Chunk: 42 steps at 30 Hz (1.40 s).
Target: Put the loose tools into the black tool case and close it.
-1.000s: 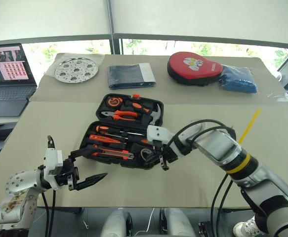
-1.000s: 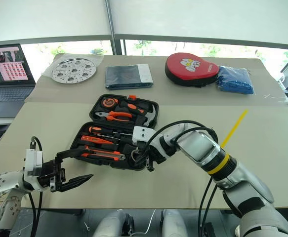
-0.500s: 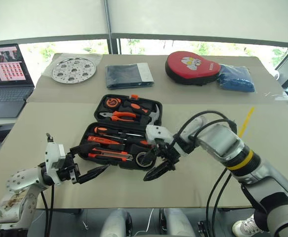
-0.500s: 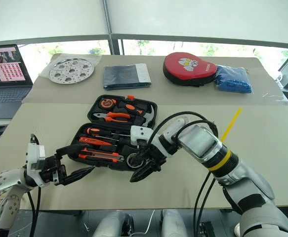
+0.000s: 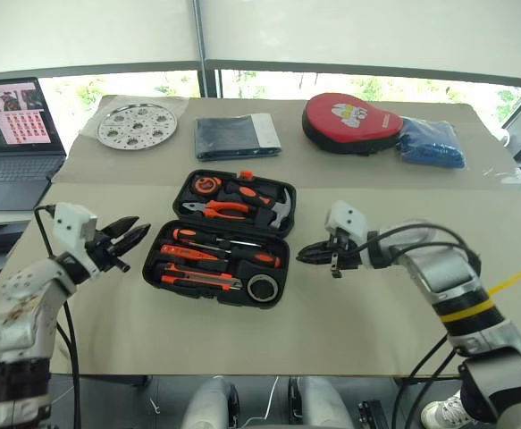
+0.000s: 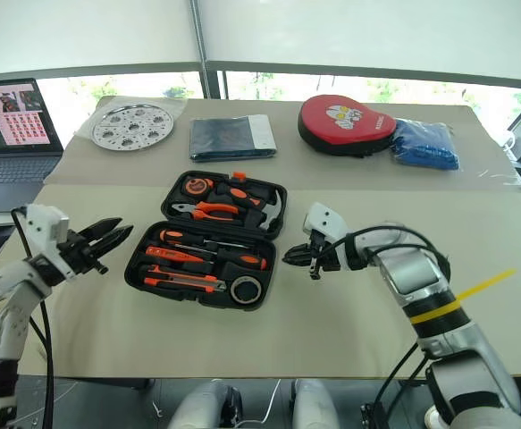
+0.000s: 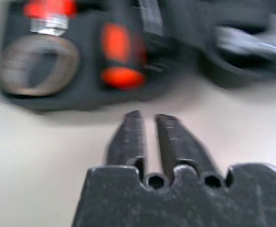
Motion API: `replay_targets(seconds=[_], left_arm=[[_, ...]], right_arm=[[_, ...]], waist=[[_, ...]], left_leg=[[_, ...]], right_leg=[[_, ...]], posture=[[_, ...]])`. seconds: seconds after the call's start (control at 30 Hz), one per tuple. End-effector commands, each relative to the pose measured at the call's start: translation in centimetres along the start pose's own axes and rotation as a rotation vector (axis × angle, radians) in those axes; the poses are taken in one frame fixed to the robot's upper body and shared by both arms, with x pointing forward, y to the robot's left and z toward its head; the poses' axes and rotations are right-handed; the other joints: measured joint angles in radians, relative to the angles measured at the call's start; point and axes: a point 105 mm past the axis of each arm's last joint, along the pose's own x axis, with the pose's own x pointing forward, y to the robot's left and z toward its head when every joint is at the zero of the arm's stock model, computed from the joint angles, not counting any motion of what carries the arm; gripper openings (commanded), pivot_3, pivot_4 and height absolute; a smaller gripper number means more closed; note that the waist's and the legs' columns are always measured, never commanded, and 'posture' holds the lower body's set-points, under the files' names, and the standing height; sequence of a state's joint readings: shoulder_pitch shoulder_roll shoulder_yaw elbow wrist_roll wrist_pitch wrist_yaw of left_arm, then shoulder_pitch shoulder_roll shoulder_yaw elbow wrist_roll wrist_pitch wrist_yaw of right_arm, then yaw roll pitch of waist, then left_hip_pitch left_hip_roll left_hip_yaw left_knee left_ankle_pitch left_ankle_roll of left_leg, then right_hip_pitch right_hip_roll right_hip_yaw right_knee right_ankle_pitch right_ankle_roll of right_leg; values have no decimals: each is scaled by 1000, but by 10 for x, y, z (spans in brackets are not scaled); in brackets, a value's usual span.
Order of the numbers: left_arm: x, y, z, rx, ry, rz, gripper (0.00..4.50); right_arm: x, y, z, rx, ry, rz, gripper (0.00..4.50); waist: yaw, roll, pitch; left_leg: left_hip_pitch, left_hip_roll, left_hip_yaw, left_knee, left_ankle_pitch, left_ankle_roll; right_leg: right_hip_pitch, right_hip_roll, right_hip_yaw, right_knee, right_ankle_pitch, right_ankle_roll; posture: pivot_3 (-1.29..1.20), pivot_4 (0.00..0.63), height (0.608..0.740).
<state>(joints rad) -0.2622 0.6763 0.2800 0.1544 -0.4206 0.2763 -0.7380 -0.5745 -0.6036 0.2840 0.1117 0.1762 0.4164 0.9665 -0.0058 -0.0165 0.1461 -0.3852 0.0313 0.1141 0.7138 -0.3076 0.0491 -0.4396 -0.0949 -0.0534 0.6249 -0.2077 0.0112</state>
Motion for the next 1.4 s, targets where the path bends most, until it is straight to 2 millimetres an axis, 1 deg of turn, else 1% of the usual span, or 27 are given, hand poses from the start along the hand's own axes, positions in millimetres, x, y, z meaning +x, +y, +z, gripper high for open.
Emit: replay_targets(seconds=[0.03,0.13,0.23,0.33,0.47,0.53,0.6,0.7,0.77,0.83,0.97,1.1,1.17,1.27,1.4], left_arm=[[21,5,-1,16,24,28,39],[35,5,-13,11,102,20,39],[44,1,-24,-4,165,-7,39],[51,-13,-34,-29,228,-94,39],[57,-35,-34,-68,211,-214,39],[59,-48,-34,-98,199,-268,39],[58,-65,-35,-121,195,-346,39],[56,-83,-35,-129,190,-411,39],[55,-101,-33,-136,168,-456,39],[54,-115,-33,-141,161,-482,39],[50,-137,-35,-145,167,-513,39],[50,-138,-40,-154,176,-467,39],[50,-137,-40,-158,169,-454,39],[52,-140,-38,-175,161,-452,39],[57,-142,-37,-176,157,-449,39]], right_arm=[[4,-14,9,-50,-72,-132,0],[13,-9,13,-51,-90,-127,0],[19,-8,17,-52,-103,-131,0],[20,-9,18,-48,-111,-136,0],[17,-8,19,-49,-128,-127,0],[14,-5,16,-39,-120,-105,0],[8,-6,12,-34,-115,-102,0],[-3,-10,7,-25,-105,-112,0],[-18,-15,-1,-16,-82,-133,0],[-29,-17,-8,-5,-60,-149,0],[-49,-18,-25,24,-15,-170,0],[-60,-9,-42,73,22,-161,0],[-61,-3,-45,92,30,-146,0],[-61,7,-48,122,35,-119,0],[-60,15,-46,142,22,-111,0]], waist=[[-5,0,0],[-8,0,0],[-11,0,0],[-8,0,0],[-6,0,0],[-2,0,0],[7,0,0],[17,0,0],[21,0,0],[26,0,0],[30,0,0],[30,0,0],[28,0,0],[29,0,0],[28,0,0]], left_leg=[[0,0,0,0,0,0],[0,0,0,0,1,-1],[-1,0,1,0,1,-1],[-1,1,1,0,1,-1],[0,0,1,0,1,-1],[0,0,1,0,1,-1],[-1,0,1,0,0,0],[-2,-1,1,0,0,1],[-2,-2,0,0,-1,2],[-3,-2,0,0,-1,2],[-3,-3,0,1,-2,4],[-1,-3,-1,1,-2,4],[0,-3,-1,1,-2,4],[2,-3,-1,2,-2,5],[5,-3,-1,3,-3,6]], right_leg=[[0,0,0,0,0,0],[0,1,0,3,0,0],[0,2,0,3,0,0],[0,2,1,3,0,0],[1,2,1,3,0,1],[1,1,1,3,0,1],[1,1,1,3,-1,2],[1,0,1,1,-1,3],[1,-1,1,0,-1,3],[1,-2,0,-1,-1,4],[3,-3,1,-1,-1,5],[3,-2,1,-1,-1,5],[4,-2,2,-1,-1,5],[5,-3,4,-2,-1,5],[8,-3,4,-1,-1,5]], posture=[[0,150,740],[0,150,740],[0,150,740],[0,150,740],[0,150,740],[0,150,740],[0,150,740],[0,150,740],[0,150,740],[0,150,740],[0,150,740],[0,150,740],[0,150,740],[0,150,740],[0,150,740]])
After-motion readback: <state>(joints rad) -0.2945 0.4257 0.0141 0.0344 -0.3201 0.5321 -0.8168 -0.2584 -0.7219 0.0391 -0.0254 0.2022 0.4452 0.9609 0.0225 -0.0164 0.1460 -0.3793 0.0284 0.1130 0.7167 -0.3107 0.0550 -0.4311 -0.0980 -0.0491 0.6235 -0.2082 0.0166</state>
